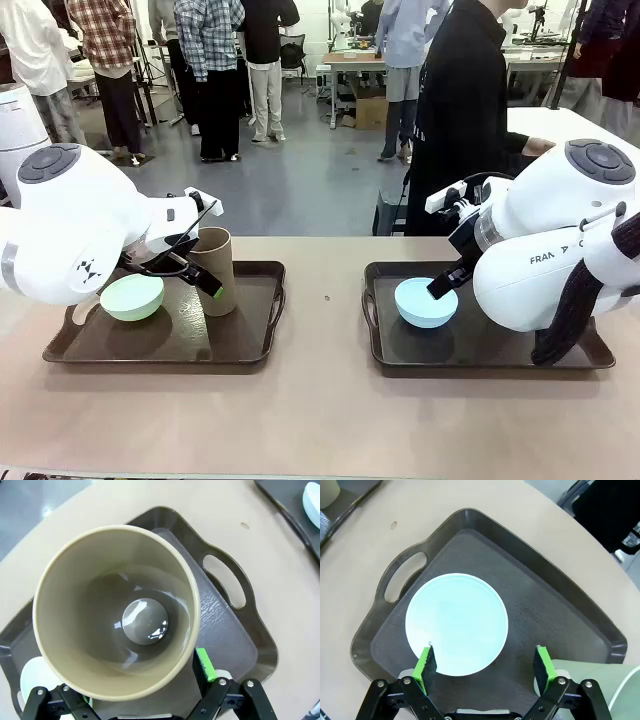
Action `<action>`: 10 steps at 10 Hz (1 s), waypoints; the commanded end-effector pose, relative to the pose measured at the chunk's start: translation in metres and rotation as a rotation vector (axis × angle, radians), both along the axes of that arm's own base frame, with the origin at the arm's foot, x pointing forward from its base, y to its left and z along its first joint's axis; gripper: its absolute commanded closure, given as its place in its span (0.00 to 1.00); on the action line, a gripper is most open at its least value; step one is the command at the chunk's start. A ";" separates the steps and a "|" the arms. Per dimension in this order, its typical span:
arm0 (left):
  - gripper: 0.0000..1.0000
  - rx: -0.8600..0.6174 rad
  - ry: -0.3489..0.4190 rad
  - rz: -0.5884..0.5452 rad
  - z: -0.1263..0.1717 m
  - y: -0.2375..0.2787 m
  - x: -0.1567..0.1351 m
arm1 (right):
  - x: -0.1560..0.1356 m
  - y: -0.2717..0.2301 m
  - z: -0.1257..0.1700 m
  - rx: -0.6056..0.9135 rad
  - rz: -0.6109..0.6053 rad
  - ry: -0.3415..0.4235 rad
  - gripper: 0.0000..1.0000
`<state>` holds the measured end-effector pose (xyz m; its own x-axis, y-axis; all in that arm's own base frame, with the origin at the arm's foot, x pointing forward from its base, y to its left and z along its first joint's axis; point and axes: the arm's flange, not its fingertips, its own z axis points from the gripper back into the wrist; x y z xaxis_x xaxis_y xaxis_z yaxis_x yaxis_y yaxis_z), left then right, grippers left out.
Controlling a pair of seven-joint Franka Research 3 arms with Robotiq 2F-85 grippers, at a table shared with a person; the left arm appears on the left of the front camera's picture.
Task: Set up a tray with a mat and arrange the tableware.
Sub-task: Pick up the Picnic Bowl and Reusable plastic cup from the Handle tray in front of the human's position and hold them in the air.
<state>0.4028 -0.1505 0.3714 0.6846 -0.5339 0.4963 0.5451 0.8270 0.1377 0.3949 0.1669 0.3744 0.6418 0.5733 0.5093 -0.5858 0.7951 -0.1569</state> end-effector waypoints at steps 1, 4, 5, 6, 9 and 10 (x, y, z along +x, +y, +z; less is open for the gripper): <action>0.00 0.000 0.000 0.000 0.000 0.000 0.000 | 0.000 0.000 0.000 0.000 0.000 0.000 0.00; 0.00 0.000 0.000 0.000 0.000 0.000 0.000 | 0.000 0.000 0.000 0.000 0.000 0.000 0.00; 0.00 0.000 0.000 0.000 0.000 0.000 0.000 | 0.000 0.000 0.000 0.000 0.000 0.000 0.00; 0.00 0.000 0.000 0.000 0.000 0.000 0.000 | 0.000 0.000 0.000 0.000 0.000 0.000 0.00; 0.00 0.000 0.000 0.000 0.000 0.000 0.000 | 0.000 0.000 0.000 0.000 0.000 0.000 0.00; 0.00 0.000 0.000 0.000 0.000 0.000 0.000 | 0.000 0.000 0.000 0.000 0.000 0.000 0.00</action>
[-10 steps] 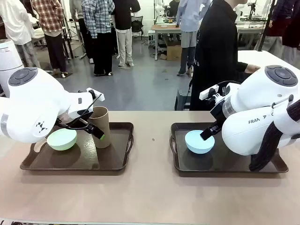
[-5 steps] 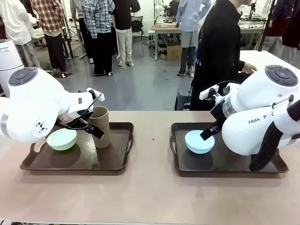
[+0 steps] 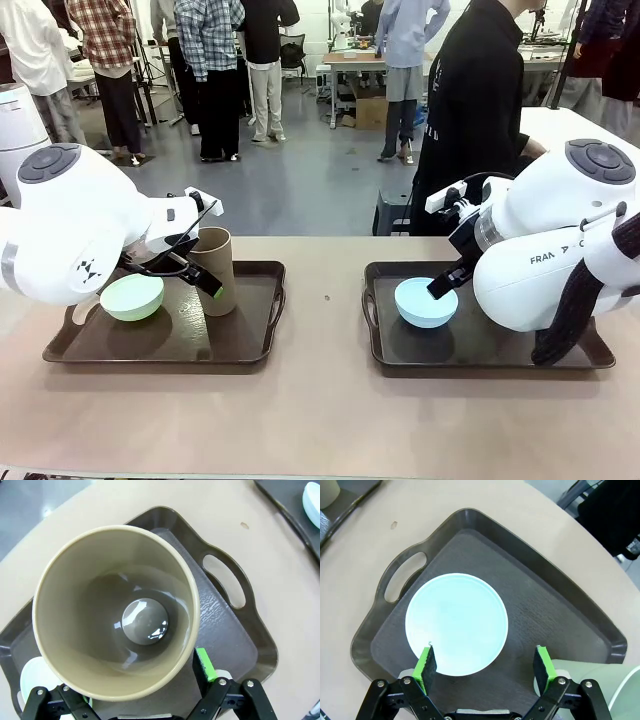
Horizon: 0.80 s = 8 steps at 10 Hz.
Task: Set up a tray with a mat and arrange the tableware.
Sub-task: Pick up the Picnic Bowl and Reusable plastic cup from the Handle tray in front of the human's position and hold them in the air.
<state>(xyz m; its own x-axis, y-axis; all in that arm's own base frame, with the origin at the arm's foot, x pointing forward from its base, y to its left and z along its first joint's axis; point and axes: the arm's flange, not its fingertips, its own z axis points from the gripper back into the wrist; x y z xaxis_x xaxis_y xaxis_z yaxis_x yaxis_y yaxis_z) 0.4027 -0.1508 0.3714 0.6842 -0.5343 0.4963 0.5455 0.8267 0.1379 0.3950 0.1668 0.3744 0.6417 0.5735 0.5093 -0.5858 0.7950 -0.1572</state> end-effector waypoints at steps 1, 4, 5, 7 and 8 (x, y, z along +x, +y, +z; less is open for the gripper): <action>0.00 0.000 0.000 0.000 0.000 0.000 0.000 | 0.000 0.000 0.000 0.000 0.000 0.000 0.00; 0.00 0.000 0.000 0.000 0.000 0.000 0.000 | 0.000 0.000 0.000 0.000 0.000 0.000 0.00; 0.00 0.000 0.000 0.000 0.000 0.000 0.000 | 0.000 0.000 0.000 0.000 0.000 0.000 0.00; 0.00 0.053 0.003 0.033 0.030 0.017 -0.026 | -0.032 -0.016 0.045 -0.005 -0.166 0.061 0.00; 0.00 0.050 0.030 0.084 0.066 0.034 -0.060 | -0.071 -0.032 0.085 0.013 -0.155 0.089 0.00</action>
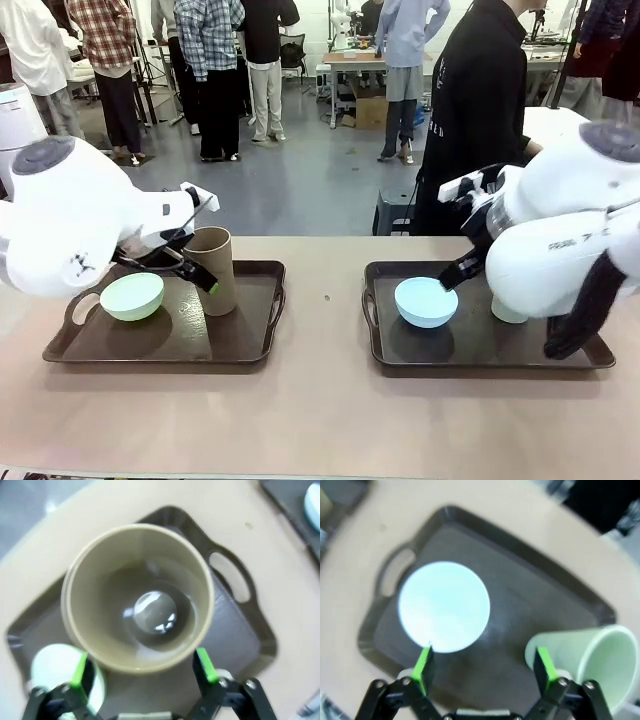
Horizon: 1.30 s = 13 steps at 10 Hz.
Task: Set up a tray with a mat and arrange the tableware.
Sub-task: Pick up the Picnic Bowl and Reusable plastic cup from the Handle tray in front of the human's position and hold them in the air.
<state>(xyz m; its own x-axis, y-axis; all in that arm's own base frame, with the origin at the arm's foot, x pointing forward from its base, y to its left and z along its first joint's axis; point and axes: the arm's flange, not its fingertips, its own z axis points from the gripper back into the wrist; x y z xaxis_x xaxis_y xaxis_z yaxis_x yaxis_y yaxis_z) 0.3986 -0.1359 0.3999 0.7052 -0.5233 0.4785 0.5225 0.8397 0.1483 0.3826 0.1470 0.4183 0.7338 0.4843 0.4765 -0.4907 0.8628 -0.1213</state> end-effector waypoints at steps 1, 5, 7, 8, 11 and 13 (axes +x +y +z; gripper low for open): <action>0.00 0.056 0.025 0.038 0.062 0.029 -0.083 | -0.088 -0.033 0.057 0.001 -0.028 0.032 0.00; 0.00 0.045 0.119 0.063 0.086 0.037 -0.061 | -0.071 -0.041 0.083 -0.020 -0.064 0.129 0.00; 0.00 0.045 0.119 0.063 0.086 0.037 -0.061 | -0.097 -0.066 0.084 -0.076 -0.118 0.255 0.00; 0.00 0.057 0.181 0.071 0.100 0.045 -0.087 | -0.061 -0.051 0.099 0.181 0.068 0.303 0.00; 0.00 -0.578 0.338 -0.165 0.131 0.135 -0.077 | 0.006 -0.116 0.151 0.706 0.096 0.427 0.00; 0.00 -0.328 0.169 -0.033 0.125 0.106 -0.076 | -0.019 -0.097 0.141 0.469 0.068 0.296 0.00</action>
<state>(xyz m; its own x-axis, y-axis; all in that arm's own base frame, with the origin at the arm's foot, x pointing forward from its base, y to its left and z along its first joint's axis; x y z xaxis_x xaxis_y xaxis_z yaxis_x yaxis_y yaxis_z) 0.3209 0.0060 0.5251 0.7755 -0.3572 0.5206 0.5826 0.7227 -0.3719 0.3883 0.0131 0.5738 0.8707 0.2509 0.4231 -0.4700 0.6779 0.5652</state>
